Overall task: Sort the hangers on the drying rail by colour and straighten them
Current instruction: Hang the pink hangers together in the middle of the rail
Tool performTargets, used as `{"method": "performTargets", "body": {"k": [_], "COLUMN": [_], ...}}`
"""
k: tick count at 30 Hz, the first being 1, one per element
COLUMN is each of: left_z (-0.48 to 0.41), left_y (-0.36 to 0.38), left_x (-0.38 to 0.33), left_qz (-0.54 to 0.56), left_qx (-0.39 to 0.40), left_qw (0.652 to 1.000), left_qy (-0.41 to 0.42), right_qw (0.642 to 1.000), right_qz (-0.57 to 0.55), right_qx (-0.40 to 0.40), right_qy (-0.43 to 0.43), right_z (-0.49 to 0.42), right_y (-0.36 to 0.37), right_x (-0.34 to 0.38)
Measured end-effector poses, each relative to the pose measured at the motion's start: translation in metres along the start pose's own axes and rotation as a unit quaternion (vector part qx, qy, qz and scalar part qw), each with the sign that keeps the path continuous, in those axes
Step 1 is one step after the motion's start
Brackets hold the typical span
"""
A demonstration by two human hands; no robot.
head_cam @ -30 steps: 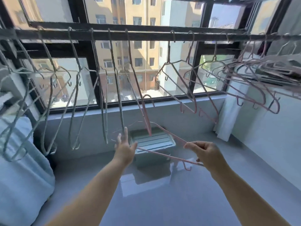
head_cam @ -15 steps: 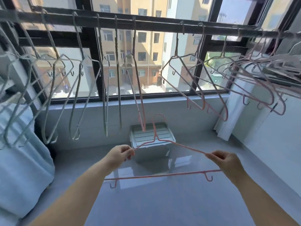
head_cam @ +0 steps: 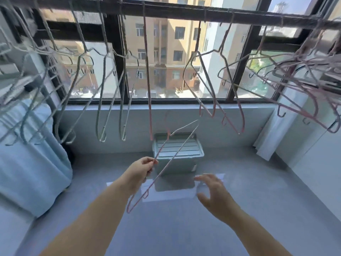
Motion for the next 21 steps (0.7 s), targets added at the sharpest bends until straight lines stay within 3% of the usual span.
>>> {"method": "performTargets", "body": {"k": [3,6,13,16,21], "left_z": [0.005,0.013,0.02,0.034,0.084], "left_y": [0.021,0.043,0.06,0.063,0.056], "left_x": [0.001,-0.012,-0.054,-0.073,-0.108], "left_qz": [0.118,0.224,0.339,0.315,0.102], "left_qx": [-0.001,-0.013,-0.031,-0.029,-0.041], "left_qw": [0.992,0.974,0.94,0.948,0.978], "left_qy": [-0.031,-0.034,-0.005,0.027,0.176], "right_qw": [0.995,0.989,0.972,0.959,0.944], "right_qz": [-0.048,-0.109,-0.231,-0.277,-0.296], "right_qx": [0.059,0.088,0.017,-0.019,-0.062], "right_qy": [-0.057,-0.053,-0.033,-0.055,-0.13], "right_z": [0.013,0.024,0.014,0.007,0.01], "right_y": [0.028,0.05,0.034,0.016,-0.02], "right_x": [0.038,0.066,0.078,0.084,0.101]}}
Point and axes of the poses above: each hand's wrist, its own z-axis away from the middle knuckle, its own y-axis out of the palm, x = y × z, the point moved 6 cm from there along -z, towards the middle knuckle, and after that the axes turned 3 degrees about -y, right-handed, at the moved point
